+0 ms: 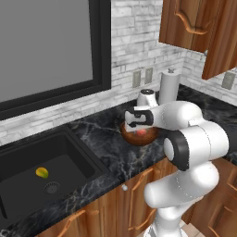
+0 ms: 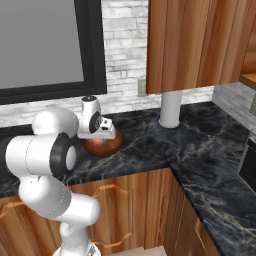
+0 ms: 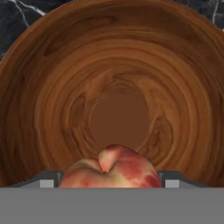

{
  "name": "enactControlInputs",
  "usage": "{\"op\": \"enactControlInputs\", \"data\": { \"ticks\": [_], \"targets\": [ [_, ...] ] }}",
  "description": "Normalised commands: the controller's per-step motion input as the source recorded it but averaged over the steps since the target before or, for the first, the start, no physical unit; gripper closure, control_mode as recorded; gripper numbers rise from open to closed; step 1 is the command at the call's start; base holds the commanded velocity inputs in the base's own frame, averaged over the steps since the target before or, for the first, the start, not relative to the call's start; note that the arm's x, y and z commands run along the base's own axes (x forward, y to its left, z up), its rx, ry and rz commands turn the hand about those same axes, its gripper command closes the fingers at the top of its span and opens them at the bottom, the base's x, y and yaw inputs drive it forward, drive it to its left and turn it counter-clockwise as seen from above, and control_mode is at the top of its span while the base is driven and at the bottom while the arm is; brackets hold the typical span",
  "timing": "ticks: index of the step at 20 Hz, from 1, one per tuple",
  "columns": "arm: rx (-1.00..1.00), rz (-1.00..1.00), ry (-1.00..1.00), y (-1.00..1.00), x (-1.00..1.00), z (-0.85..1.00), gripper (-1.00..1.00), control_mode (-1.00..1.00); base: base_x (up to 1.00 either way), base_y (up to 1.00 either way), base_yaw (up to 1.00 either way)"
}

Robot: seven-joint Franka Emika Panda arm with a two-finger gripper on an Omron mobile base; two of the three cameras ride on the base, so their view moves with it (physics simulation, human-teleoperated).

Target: Pick the peachs from the cabinet and place them in one bowl. Pick the mango from the sink and place it in the other bowl.

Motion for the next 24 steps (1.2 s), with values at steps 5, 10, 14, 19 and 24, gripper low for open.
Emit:
{"op": "enactControlInputs", "data": {
  "ticks": [5,10,14,19,24],
  "targets": [
    [0.0,0.0,0.0,0.0,0.0,-0.16,1.0,-1.0,0.0,0.0,0.0],
    [0.0,0.0,0.01,0.0,0.0,-0.14,1.0,-1.0,0.0,0.0,0.0],
    [0.0,0.0,0.04,0.0,0.0,-0.15,1.0,-1.0,0.0,0.0,0.0],
    [0.0,0.0,0.04,0.0,0.0,-0.12,1.0,-1.0,0.0,0.0,0.0],
    [0.0,0.0,0.04,0.0,0.0,-0.1,1.0,-1.0,0.0,0.0,0.0]
  ]
}}
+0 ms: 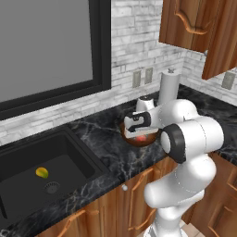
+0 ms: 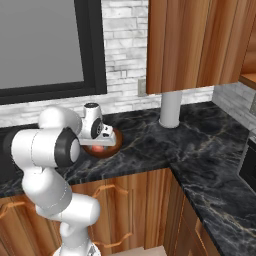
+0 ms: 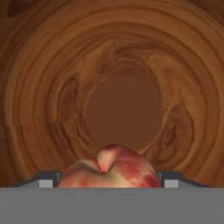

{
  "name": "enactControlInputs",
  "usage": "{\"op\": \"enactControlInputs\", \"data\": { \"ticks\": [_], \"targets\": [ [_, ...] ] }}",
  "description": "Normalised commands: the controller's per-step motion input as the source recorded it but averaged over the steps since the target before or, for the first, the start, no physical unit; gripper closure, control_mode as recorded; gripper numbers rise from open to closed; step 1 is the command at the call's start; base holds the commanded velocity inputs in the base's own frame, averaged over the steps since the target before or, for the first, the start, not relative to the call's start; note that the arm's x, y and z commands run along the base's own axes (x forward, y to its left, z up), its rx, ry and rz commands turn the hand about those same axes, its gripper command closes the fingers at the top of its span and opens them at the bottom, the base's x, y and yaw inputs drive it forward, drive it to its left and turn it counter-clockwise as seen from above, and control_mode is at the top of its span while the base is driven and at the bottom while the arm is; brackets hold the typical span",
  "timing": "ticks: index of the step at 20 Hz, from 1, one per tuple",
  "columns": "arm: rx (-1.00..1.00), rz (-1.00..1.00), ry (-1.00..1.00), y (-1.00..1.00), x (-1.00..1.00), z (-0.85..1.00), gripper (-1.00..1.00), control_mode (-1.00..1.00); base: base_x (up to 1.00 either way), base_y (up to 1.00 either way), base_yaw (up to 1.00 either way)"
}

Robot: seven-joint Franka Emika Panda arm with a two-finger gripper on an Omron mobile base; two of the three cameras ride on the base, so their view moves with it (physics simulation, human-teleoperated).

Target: Pick the peachs from the cabinet and place them in one bowl. Pick the mango from the sink and place it in the other bowl.

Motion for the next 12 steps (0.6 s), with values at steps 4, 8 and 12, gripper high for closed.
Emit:
{"op": "enactControlInputs", "data": {
  "ticks": [4,8,12],
  "targets": [
    [0.0,0.0,0.05,0.0,0.0,-0.09,-1.0,-1.0,0.0,0.0,0.0],
    [0.0,0.0,0.01,0.0,0.0,-0.03,-1.0,-1.0,0.0,0.0,0.0],
    [0.0,0.0,-0.01,-0.02,0.0,0.01,-1.0,-1.0,0.0,0.0,0.0]
  ]
}}
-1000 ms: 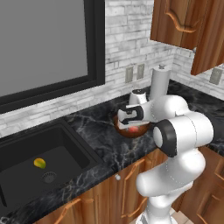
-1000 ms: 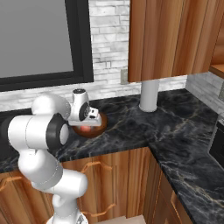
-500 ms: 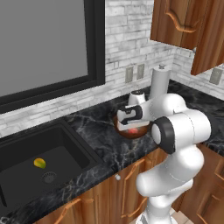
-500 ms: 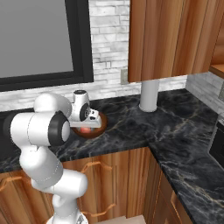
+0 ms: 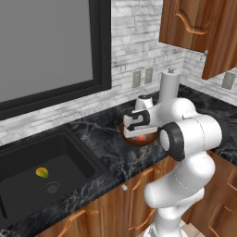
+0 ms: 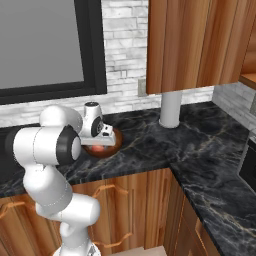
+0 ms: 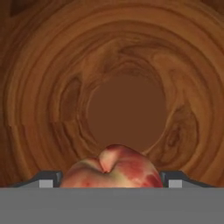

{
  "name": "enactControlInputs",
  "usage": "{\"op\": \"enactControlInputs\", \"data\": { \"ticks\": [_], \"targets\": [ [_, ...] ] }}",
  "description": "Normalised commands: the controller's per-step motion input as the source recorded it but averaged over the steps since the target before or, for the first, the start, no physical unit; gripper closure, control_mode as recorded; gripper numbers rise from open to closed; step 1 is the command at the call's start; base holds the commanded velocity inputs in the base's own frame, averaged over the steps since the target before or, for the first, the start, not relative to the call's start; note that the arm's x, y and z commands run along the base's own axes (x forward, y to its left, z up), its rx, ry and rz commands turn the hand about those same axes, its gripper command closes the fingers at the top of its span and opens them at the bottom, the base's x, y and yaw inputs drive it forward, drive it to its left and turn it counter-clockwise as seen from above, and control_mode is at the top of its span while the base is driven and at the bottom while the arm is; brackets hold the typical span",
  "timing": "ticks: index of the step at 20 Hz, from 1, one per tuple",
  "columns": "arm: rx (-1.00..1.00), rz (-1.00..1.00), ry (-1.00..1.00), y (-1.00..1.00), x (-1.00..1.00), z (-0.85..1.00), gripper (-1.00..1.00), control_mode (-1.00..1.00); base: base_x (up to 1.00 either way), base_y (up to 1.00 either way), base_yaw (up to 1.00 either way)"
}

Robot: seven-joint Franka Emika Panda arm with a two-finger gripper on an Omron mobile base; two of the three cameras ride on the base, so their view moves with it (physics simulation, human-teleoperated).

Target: Pick the peachs from the cabinet and place them in one bowl. Pick the mango from the sink and place it in the other bowl.

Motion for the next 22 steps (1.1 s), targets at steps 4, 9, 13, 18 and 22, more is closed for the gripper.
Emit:
{"op": "enactControlInputs", "data": {
  "ticks": [4,9,13,18,22],
  "targets": [
    [0.0,0.0,-0.01,-0.01,-0.04,0.2,-1.0,-1.0,0.0,0.0,0.0],
    [0.0,0.0,0.0,0.0,-0.04,0.21,-1.0,-1.0,0.0,0.0,0.0],
    [0.0,0.0,0.0,0.0,-0.04,0.24,-1.0,-1.0,0.0,0.0,0.0],
    [0.0,0.0,-0.02,-0.02,-0.09,0.31,-1.0,-1.0,0.0,0.0,0.0],
    [0.0,0.0,-0.08,-0.03,-0.17,0.35,-1.0,-1.0,0.0,0.0,0.0]
  ]
}}
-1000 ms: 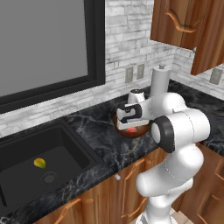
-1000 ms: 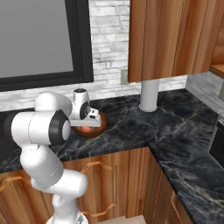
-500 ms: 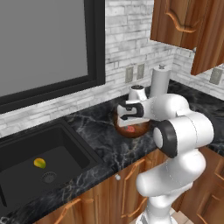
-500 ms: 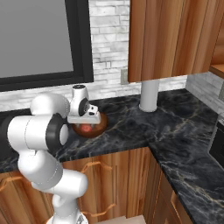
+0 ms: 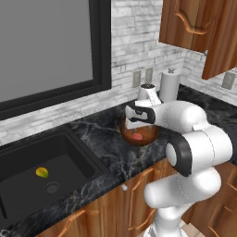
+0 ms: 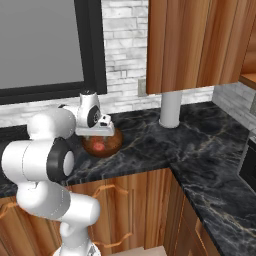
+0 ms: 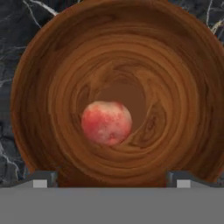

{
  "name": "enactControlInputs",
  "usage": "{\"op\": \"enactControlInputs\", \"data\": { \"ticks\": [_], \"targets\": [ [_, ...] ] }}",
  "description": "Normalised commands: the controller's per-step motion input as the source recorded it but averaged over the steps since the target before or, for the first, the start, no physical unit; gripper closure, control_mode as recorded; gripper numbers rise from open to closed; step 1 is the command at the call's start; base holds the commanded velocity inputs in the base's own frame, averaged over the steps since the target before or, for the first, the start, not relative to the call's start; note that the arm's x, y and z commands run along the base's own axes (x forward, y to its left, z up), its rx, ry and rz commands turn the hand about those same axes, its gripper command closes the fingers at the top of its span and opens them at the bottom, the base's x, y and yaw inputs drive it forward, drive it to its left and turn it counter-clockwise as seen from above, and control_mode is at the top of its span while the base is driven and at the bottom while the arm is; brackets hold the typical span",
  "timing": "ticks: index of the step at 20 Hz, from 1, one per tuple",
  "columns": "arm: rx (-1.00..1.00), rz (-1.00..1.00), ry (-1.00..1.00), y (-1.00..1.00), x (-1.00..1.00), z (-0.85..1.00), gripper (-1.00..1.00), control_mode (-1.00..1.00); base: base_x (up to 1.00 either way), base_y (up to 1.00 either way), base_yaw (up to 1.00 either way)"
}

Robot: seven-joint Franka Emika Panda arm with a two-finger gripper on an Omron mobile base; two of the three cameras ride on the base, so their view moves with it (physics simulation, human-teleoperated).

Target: Pick the peachs from the cabinet and place them in one bowl. Pick the mango from the sink and place it in the other bowl.

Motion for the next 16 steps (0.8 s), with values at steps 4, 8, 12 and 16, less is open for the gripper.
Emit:
{"op": "enactControlInputs", "data": {
  "ticks": [4,8,12,16],
  "targets": [
    [0.0,-0.02,-0.12,-0.04,-0.32,0.3,-1.0,-1.0,0.0,0.0,0.0],
    [0.0,-0.1,-0.07,-0.05,-0.34,0.34,-1.0,-1.0,0.0,0.0,0.0],
    [0.0,-0.15,0.0,-0.11,-0.37,0.31,-1.0,-1.0,0.0,0.0,0.0],
    [0.0,-0.2,0.0,-0.17,-0.41,0.27,-1.0,-1.0,0.0,0.0,0.0]
  ]
}}
